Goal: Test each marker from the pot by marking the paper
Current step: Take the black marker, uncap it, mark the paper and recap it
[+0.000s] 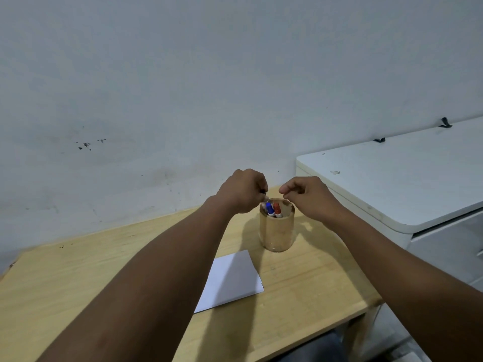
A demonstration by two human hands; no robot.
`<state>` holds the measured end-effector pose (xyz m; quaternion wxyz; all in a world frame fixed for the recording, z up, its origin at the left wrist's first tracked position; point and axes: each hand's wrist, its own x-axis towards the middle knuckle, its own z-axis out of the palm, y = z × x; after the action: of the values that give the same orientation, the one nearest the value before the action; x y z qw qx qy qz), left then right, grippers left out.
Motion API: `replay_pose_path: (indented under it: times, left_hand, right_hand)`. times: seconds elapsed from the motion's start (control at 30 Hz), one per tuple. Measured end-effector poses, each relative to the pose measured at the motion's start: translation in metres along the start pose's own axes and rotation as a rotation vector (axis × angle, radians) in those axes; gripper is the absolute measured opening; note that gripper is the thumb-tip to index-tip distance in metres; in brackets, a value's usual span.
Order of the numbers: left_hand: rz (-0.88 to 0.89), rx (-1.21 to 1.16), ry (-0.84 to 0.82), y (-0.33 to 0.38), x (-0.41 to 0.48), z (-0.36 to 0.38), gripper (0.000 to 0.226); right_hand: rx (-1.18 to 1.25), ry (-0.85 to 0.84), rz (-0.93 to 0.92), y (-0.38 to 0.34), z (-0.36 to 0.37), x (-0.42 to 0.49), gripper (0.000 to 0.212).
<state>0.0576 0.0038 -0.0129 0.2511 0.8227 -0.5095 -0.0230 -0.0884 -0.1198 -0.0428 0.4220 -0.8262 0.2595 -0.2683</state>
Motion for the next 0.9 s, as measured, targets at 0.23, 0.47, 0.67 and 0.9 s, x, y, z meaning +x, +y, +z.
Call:
replay_pose_path:
  times: [0.23, 0.47, 0.67, 0.9]
  left_hand:
    - [-0.061, -0.27, 0.219, -0.007, -0.023, -0.069, 0.021]
    - [-0.151, -0.703, 0.301, -0.042, -0.085, -0.134, 0.029]
    - [-0.396, -0.847, 0.282, -0.103, -0.152, -0.137, 0.032]
    - [-0.563, -0.958, 0.292, -0.148, -0.208, -0.113, 0.035]
  right_hand:
    - [0.095, -0.017, -0.103, -0.042, 0.006, 0.004, 0.014]
    - [0.162, -0.288, -0.207, -0.119, 0.045, -0.006, 0.021]
    - [0.536, -0.652, -0.044, -0.144, 0.087, -0.022, 0.021]
    - [0.912, -0.647, 0.267, -0.151, 0.169, -0.052, 0.014]
